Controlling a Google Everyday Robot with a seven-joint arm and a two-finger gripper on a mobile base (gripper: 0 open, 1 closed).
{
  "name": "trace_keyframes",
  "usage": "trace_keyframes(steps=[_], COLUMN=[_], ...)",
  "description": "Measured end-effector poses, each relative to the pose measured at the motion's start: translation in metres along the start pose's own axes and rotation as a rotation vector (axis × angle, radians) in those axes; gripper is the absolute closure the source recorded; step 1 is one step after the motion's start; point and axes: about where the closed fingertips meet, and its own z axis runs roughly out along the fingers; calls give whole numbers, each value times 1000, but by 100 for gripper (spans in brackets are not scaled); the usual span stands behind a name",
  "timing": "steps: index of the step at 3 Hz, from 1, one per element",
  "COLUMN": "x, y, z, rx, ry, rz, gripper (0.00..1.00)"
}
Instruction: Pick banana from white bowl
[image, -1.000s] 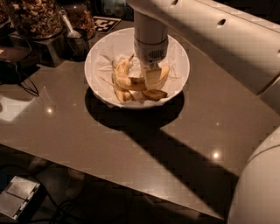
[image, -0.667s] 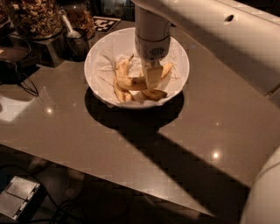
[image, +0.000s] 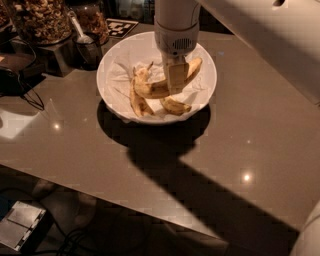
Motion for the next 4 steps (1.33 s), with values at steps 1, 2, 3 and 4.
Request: trace_keyframes(steps=[1,2,3,4], x=[0,0,-2,-3], y=[3,9,10,7], z=[-23,-51,-72,-71], rx=[30,81,137,150], ry=[4,7,1,-5], rz=[2,-8,-16,-17], gripper=[100,100,100,100])
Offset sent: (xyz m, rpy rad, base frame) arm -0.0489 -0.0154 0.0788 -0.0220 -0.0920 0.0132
